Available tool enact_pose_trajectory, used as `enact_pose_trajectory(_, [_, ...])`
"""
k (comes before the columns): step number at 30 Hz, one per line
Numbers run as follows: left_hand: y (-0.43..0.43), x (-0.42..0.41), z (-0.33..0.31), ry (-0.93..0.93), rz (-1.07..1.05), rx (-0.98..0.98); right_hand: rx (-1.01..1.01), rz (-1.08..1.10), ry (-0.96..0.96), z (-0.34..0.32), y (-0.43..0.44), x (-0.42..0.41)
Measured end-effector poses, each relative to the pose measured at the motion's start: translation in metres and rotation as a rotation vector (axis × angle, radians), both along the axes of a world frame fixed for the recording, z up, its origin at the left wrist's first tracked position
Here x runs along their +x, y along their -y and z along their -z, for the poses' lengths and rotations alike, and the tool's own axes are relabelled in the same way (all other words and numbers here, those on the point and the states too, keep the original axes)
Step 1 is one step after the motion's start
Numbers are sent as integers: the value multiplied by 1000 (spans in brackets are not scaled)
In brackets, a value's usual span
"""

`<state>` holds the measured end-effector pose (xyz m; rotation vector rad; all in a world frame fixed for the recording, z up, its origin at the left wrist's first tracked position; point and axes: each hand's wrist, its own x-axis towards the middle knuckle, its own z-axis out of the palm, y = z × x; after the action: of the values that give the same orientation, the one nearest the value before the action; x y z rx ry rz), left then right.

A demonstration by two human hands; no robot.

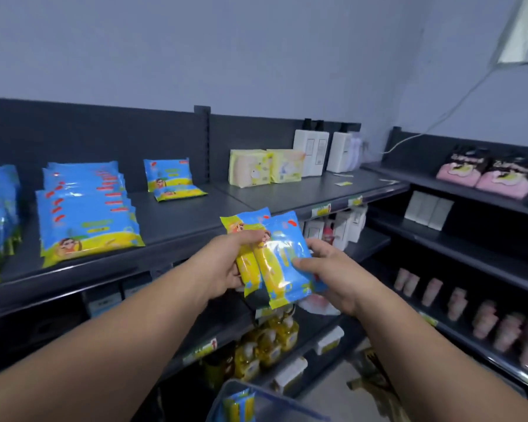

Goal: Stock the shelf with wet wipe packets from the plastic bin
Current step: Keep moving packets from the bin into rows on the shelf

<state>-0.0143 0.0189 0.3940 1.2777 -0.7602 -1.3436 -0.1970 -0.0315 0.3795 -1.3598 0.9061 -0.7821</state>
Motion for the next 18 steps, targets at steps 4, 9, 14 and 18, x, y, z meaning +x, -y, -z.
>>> enact_pose_trajectory(4, [7, -9, 0, -5, -194, -96, -27, 16, 16, 1, 15, 11])
enact_pose_trajectory(9, [14, -6, -2, -131, -412, -144, 265, 78, 211, 15, 23, 27])
enact_pose_trajectory(14, [18, 5, -11, -182, -395, -197, 440, -125, 395, -2, 23, 62])
enact_pose_trajectory(18, [25, 39, -32, -4, -360, -159, 348, -87, 383, -23, 45, 91])
